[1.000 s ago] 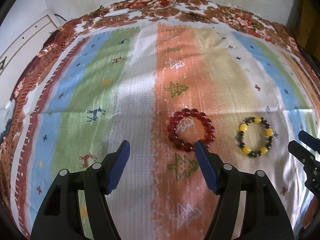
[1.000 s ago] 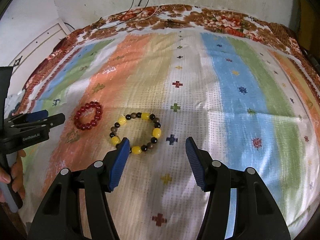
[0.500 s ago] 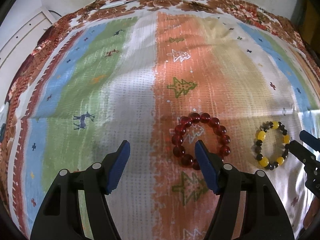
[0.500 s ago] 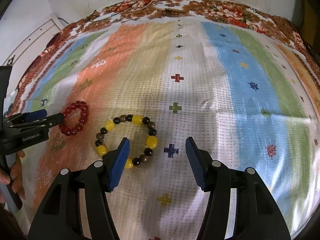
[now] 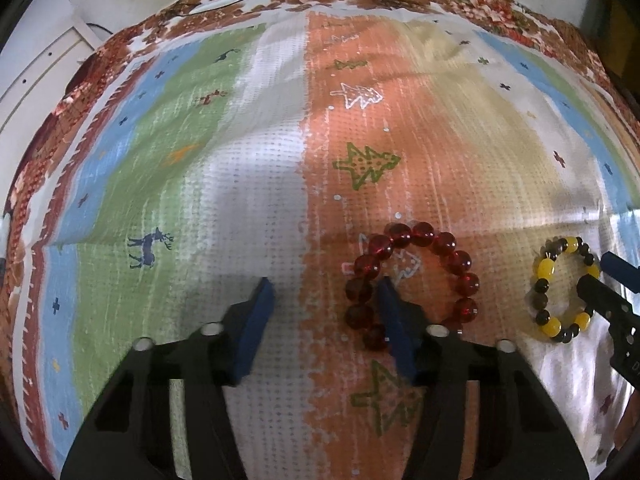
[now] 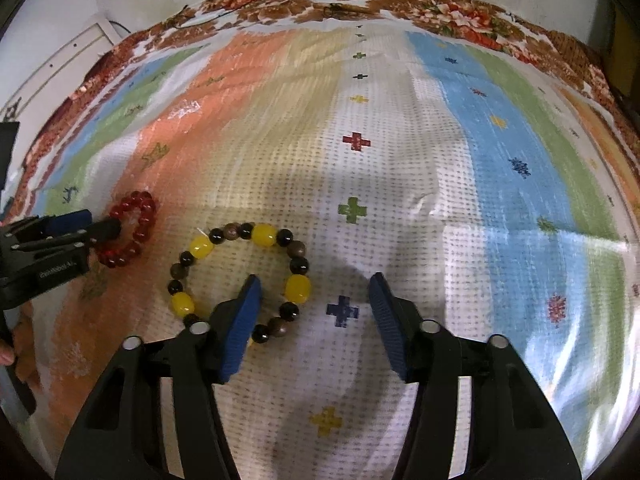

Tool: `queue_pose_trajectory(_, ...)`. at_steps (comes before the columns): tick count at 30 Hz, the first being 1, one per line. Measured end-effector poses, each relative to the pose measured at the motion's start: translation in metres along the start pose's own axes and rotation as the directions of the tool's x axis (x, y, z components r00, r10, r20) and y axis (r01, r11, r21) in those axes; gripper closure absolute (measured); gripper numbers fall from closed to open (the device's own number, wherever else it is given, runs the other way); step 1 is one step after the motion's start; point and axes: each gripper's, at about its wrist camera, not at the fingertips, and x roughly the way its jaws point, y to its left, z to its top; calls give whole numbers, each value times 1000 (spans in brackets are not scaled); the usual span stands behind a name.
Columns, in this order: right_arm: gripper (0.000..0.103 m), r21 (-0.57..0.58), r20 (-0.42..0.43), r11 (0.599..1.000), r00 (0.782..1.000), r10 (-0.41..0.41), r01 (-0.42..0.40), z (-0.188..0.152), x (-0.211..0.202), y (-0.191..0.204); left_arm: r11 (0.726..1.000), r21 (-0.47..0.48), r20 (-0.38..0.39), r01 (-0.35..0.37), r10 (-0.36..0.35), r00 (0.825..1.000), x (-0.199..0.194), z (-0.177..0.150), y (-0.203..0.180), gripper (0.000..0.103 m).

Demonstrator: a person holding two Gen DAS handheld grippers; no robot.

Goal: Organize jewelry
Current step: 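Close left tool on red bracelet while right tool grasps yellow-black bracelet, then lift both bracelets and carry them toward the tin box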

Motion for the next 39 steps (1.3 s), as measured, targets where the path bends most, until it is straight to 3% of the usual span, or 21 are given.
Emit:
queue_pose_trajectory(2,58,1,1,1000,1000,-10,10,0,-1,-2,1000,5,-5,5,-5,1000,-1,0,-2,74)
queue_pose_trajectory(4,73,9,1,1000,1000,-2,2,0,-1,-5,1000,1,-10,10,-10,1000,-1,0,-1,87)
queue_pose_trajectory(7,90,-5,-2,1000,1000,11,-11,-1,-1,-2,1000,1,-9,13,-13,1000,-2,0,0,90)
queue_pose_trajectory(12,91,-27,26,999,999,31,-31,-3,-11,3,998,-19,-7,52,-52,999,-11,-1,2,90)
queue_pose_trajectory(24,91,-99,189,994,980,66,-48,-7,-67,22,995,5,74,98,-99,992,-57,-8,-9,90)
queue_pose_trajectory(39,91,-73,261,996,963,65,-47,-24,-107,17,989,33,163,142,-145,976,-107,-25,-24,90)
